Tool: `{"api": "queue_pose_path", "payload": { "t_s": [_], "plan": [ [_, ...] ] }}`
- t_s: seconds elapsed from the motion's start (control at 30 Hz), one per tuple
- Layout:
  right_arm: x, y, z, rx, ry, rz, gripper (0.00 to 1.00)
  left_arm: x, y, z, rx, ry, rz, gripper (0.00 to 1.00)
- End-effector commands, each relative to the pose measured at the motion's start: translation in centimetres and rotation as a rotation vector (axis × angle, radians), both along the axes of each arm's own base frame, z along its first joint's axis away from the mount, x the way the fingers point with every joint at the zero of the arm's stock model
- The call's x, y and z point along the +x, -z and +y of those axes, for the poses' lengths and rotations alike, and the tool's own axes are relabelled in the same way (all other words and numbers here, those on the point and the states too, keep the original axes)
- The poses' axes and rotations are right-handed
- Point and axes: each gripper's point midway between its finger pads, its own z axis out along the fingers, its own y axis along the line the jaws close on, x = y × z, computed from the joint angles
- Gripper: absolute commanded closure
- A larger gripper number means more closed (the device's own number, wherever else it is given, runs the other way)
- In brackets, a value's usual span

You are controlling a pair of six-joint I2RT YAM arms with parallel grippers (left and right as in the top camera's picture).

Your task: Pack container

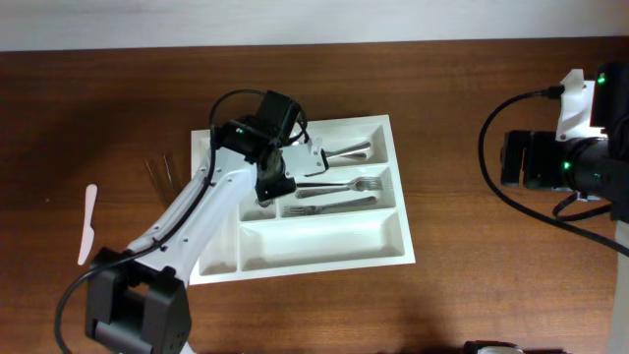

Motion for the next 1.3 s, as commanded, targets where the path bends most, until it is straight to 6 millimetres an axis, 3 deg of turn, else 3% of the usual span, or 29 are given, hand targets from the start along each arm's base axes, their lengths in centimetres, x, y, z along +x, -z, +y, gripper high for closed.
{"api": "queue_pose_path", "payload": {
  "t_s": [0.0, 0.33, 0.53, 0.73, 1.0, 1.17, 1.27],
  "plan": [
    [0.1, 0.2, -0.2, 0.011, 0.016, 0.002, 0.01, -0.5, 1.3, 0.1, 0.030, 0.041, 0.043, 0.98],
    [0.1, 0.1, -0.2, 0.010, 0.016, 0.001, 0.01, 0.1, 0.7, 1.4, 0.094, 0.013, -0.001, 0.98],
    [0.2, 0.1, -0.2, 0.010, 0.016, -0.002, 0.01, -0.1, -0.6, 3.4, 0.167, -0.033, -0.031, 0.98],
    [0.4, 0.0, -0.2, 0.009, 0.016, -0.010, 0.01, -0.3, -1.2, 2.5, 0.123, -0.020, -0.039, 0.98],
    [0.6, -0.1, -0.2, 0.009, 0.016, -0.017, 0.01, -0.6, -4.4, 2.1, 0.069, -0.014, -0.116, 0.98],
    [0.5, -0.1, -0.2, 0.009, 0.016, -0.016, 0.01, -1.9, -3.6, 2.0, 0.051, -0.013, -0.053, 0.98],
    [0.5, -0.1, -0.2, 0.009, 0.016, -0.016, 0.01, -2.2, -2.0, 1.8, 0.047, -0.009, -0.021, 0.98]
  ]
}}
